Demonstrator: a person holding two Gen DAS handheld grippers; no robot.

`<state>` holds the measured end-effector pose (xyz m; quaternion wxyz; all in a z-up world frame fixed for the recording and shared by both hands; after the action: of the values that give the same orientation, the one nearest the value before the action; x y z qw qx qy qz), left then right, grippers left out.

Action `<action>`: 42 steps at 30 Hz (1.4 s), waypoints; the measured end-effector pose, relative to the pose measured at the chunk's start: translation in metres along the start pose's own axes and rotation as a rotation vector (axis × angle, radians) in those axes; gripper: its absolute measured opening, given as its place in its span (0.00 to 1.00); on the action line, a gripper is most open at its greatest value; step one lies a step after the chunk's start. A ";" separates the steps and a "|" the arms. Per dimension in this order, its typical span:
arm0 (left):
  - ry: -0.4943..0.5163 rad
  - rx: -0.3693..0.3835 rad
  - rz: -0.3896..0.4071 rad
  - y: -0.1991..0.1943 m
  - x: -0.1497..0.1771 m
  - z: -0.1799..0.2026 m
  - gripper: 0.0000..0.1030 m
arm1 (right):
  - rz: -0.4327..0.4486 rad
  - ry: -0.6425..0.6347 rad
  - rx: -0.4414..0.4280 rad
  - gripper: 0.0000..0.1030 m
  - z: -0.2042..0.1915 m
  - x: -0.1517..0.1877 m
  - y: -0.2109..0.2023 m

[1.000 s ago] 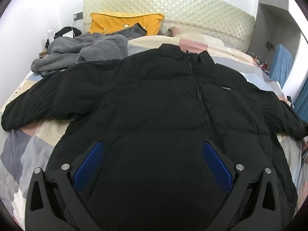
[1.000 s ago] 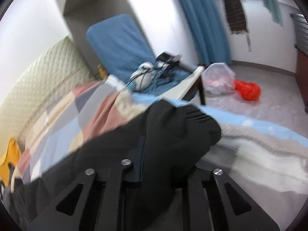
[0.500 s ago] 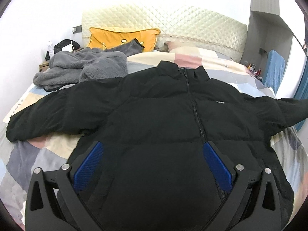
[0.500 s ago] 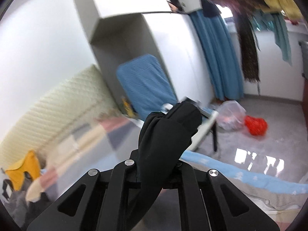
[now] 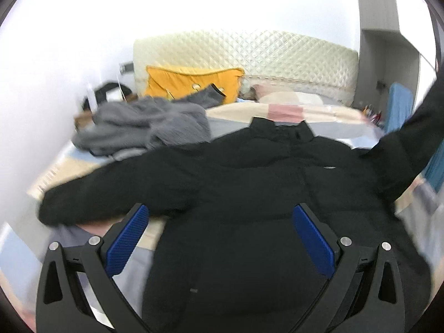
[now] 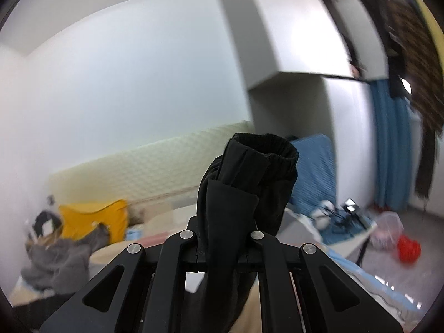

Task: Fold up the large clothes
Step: 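Lift the sleeve and fold it across the jacket body with the right gripper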

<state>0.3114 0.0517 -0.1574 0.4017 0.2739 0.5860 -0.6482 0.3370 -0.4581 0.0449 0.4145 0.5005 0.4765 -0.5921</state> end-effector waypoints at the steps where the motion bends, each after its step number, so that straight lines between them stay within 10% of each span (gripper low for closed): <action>1: 0.003 -0.004 0.006 0.000 0.000 -0.003 1.00 | 0.007 -0.023 -0.022 0.06 -0.019 -0.005 -0.003; 13: -0.083 0.041 -0.010 0.001 -0.009 -0.042 1.00 | -0.026 -0.164 -0.375 0.07 -0.215 -0.002 0.014; 27: -0.150 0.020 -0.054 0.022 -0.006 -0.075 1.00 | -0.323 -0.422 -0.706 0.10 -0.441 0.150 0.058; 42: -0.309 0.001 -0.017 0.033 -0.009 -0.115 1.00 | -0.559 -0.629 -0.784 0.20 -0.515 0.295 0.093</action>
<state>0.3303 0.1665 -0.1865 0.4816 0.1662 0.5189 -0.6864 0.4833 0.0233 -0.2832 0.5187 -0.0358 0.6286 -0.5785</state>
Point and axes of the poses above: each gripper's, at about its wrist camera, not at the fingertips, and y roughly the way its jaws point, z to its right, x to its underside, the point moved 2 cm from there along y, roughly the way its jaws point, and after that the axes turned 13 degrees about -y, right-handed, at the moved point
